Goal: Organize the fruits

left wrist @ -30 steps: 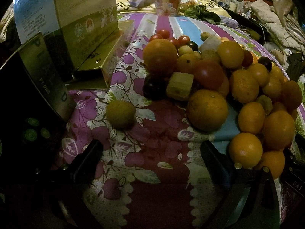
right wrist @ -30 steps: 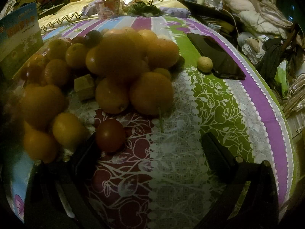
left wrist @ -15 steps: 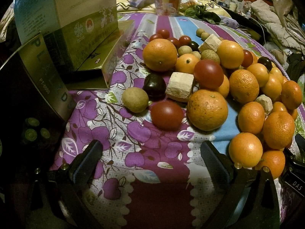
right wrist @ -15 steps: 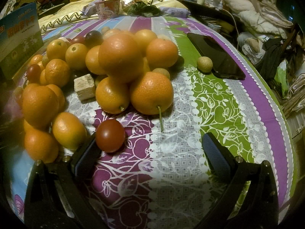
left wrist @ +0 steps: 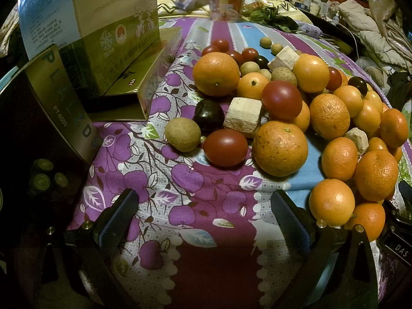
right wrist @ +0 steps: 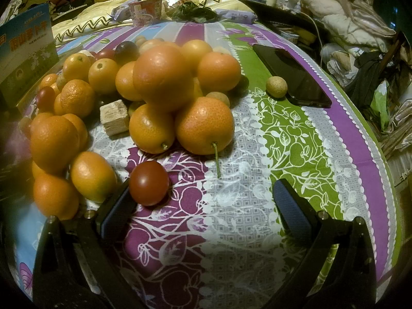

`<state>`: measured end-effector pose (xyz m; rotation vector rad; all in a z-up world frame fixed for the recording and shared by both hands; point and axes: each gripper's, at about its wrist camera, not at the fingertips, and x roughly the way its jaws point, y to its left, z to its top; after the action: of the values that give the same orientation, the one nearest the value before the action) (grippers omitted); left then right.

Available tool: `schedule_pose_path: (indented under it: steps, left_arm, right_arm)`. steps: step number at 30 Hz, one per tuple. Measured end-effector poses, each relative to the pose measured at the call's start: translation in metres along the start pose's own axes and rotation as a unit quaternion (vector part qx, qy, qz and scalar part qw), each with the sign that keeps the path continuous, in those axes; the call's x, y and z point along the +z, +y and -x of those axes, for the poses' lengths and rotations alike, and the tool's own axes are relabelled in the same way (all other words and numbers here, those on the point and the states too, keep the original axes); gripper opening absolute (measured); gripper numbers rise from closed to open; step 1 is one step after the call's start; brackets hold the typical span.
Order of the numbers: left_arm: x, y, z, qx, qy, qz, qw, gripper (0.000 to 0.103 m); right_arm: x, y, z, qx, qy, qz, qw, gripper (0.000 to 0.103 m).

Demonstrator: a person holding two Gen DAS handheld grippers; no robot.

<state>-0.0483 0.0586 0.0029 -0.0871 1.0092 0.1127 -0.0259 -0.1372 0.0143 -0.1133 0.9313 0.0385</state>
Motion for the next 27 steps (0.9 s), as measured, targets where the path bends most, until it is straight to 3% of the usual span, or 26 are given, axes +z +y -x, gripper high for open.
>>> schedule_pose_path:
  steps: [18, 27]
  left_arm:
    - [0.0010, 0.0002, 0.0023, 0.000, -0.001, 0.000, 1.0000, 0.103]
    - [0.0027, -0.0015, -0.0028, 0.008, 0.010, 0.004, 0.9999, 0.103]
  right_arm:
    - [0.0012, 0.0014, -0.0003, -0.003, 0.003, 0.004, 1.000, 0.103]
    - [0.0069, -0.0021, -0.0009, 0.015, 0.019, 0.005, 1.000, 0.103]
